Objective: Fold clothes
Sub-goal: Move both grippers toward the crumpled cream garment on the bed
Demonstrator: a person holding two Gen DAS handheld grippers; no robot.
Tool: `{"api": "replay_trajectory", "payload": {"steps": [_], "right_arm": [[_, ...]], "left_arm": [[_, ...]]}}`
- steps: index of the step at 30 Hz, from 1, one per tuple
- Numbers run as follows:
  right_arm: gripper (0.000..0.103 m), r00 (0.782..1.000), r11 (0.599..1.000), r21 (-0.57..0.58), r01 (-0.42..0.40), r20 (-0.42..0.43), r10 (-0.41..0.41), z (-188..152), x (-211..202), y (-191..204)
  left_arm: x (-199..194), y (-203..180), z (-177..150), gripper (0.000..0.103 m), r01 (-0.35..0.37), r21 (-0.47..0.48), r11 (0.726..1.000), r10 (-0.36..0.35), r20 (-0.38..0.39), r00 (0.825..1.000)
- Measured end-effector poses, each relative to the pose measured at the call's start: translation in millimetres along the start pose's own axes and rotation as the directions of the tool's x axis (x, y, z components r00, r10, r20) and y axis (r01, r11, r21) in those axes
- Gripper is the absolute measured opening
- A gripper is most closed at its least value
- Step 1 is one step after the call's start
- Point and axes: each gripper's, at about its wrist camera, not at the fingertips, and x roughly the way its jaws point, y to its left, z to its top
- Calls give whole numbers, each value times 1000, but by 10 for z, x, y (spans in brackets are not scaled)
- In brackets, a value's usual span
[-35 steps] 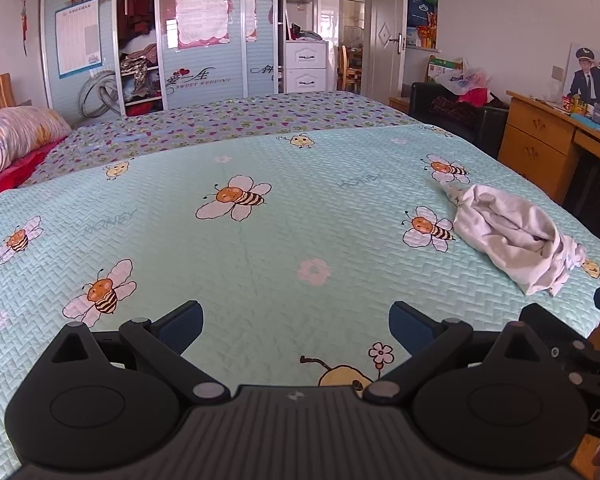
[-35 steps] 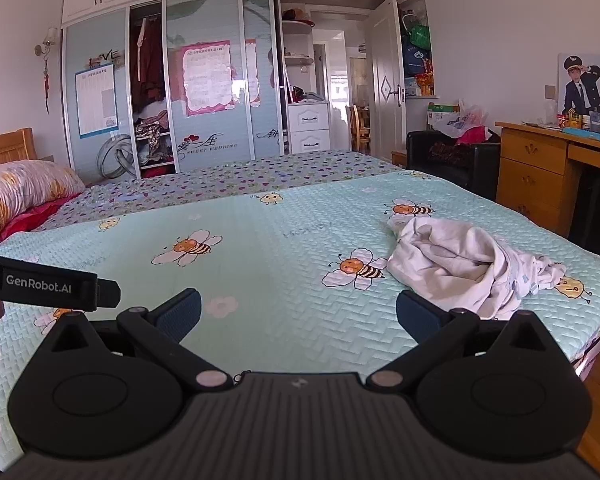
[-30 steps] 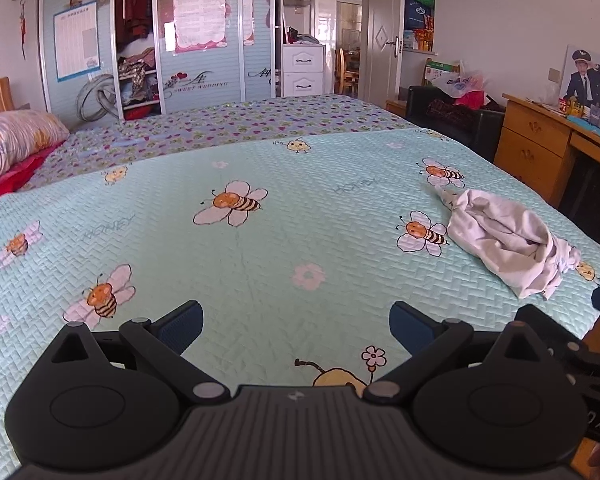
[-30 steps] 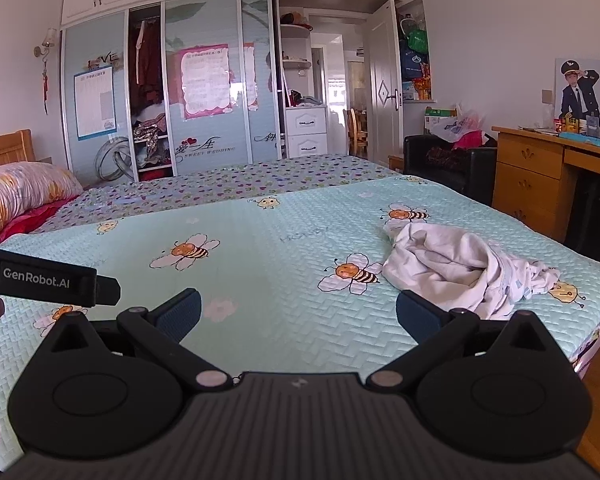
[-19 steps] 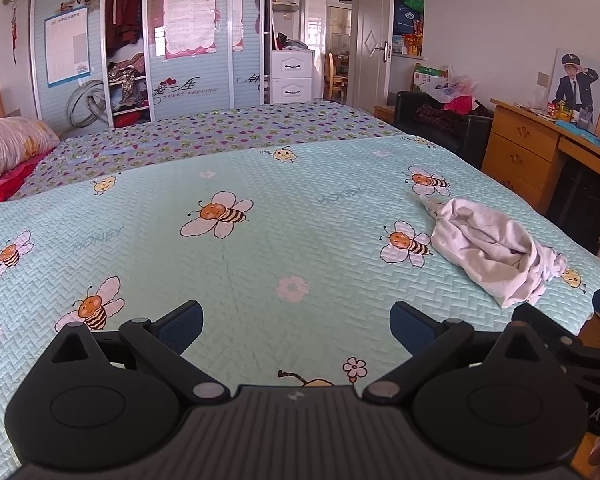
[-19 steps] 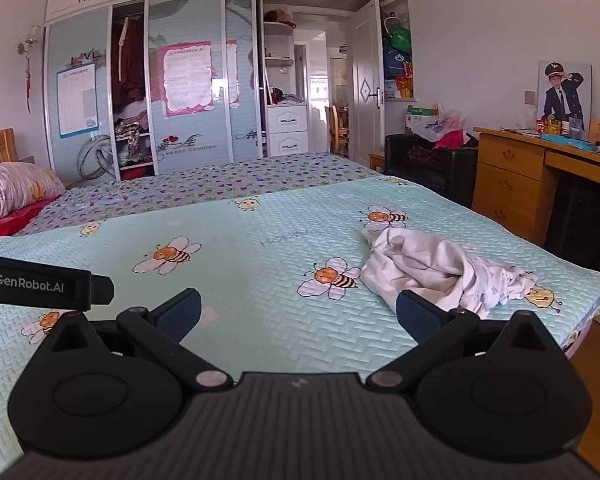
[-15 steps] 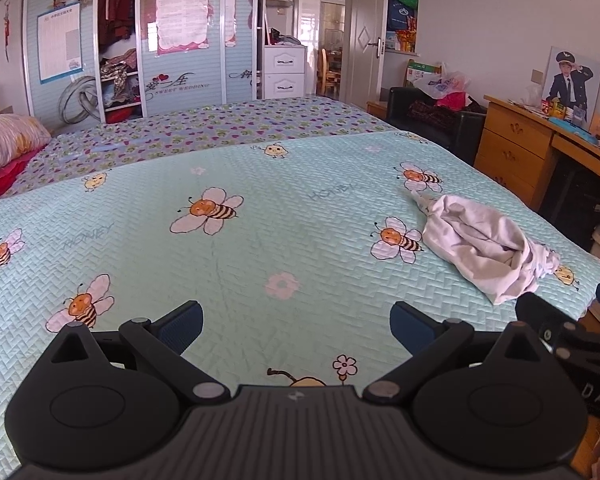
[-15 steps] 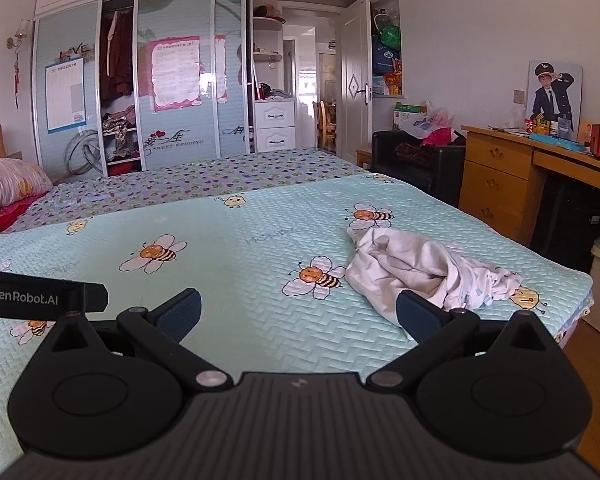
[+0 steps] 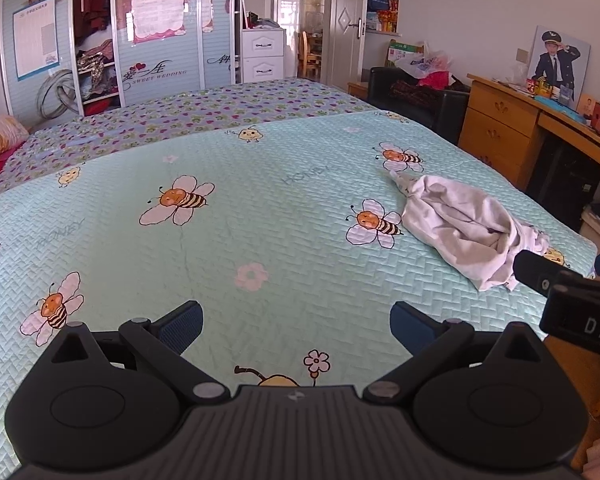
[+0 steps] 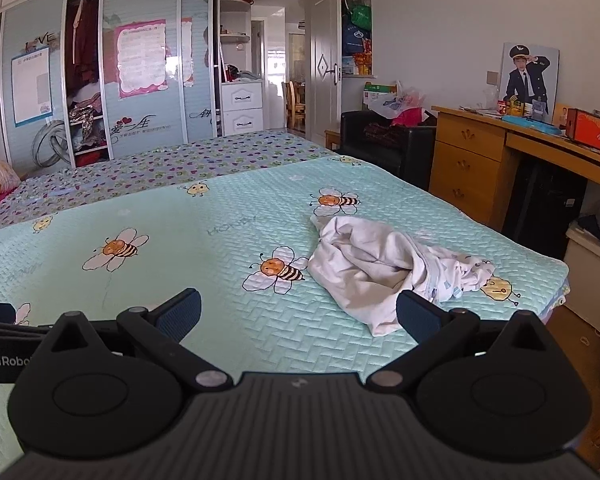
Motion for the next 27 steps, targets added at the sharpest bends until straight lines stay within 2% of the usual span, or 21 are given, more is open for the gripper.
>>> {"api": "replay_trajectory", "payload": {"steps": [14,17,22,27], "right_arm": [[103,998,996,83,42,-59,-37,-48,465,-535],[103,996,992,113,61,-77,-52,-219,544,-704],[103,989,982,155,110,-118,-92,-277,730,-1054],[103,987,970,199,139,-112,-118,-262,949,-1365]], "left_arm": [[460,-593,46,103,24,61,998,-19,-78,997],[579,-743,77,103,39,76,996,-32,-88,996],[836,-1090,214,103,63,135,989,-51,-89,995],[1166,-1430,425,103,96,165,982,-83,-84,993]]}}
